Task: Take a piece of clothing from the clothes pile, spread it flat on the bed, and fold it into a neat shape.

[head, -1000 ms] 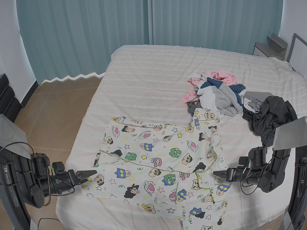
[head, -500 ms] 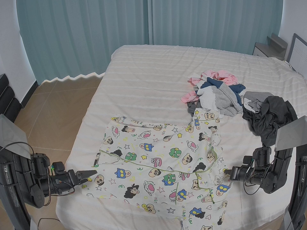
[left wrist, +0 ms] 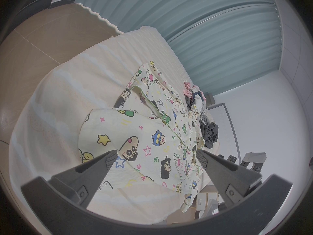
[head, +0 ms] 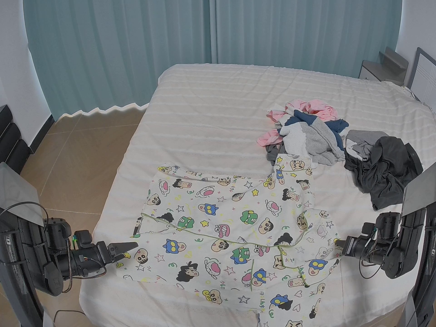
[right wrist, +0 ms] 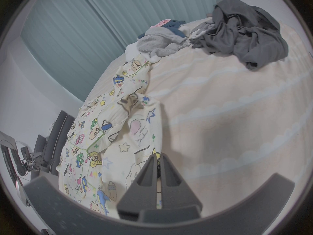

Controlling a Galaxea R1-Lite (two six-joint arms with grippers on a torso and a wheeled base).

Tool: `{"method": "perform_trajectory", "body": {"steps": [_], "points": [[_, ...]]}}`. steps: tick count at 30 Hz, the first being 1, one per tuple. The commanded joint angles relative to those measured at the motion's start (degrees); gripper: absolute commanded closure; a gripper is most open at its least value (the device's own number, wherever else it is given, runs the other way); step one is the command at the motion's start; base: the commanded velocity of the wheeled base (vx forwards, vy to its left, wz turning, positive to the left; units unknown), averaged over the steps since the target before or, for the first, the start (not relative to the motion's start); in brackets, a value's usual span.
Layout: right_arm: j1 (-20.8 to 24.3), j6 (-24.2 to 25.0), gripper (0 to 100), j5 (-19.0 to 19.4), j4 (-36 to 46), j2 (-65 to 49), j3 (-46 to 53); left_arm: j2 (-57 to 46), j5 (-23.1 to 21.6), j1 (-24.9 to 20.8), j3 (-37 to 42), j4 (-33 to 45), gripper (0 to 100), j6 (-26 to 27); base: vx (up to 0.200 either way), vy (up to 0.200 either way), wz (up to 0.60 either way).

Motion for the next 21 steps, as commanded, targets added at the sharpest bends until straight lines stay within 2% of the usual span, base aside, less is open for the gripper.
{"method": "perform_trajectory", "body": {"steps": [1,10,21], "points": [[-3.5,-1.0,100,0.0,-0.3,0.1,0.8,0.4,0.1,0.0,0.0,-1.0,0,0.0,0.000,0.000,0.00],[-8.4,-4.1,100,0.0,-0.3,1.3,-0.1,0.4,0.1,0.0,0.0,-1.0,0,0.0,0.000,0.000,0.00],[-11.2,-4.5,100,-0.1,0.1,3.2,-5.0,0.5,0.2,-0.2,0.0,-1.0,0,0.7,0.000,0.000,0.00]]}}
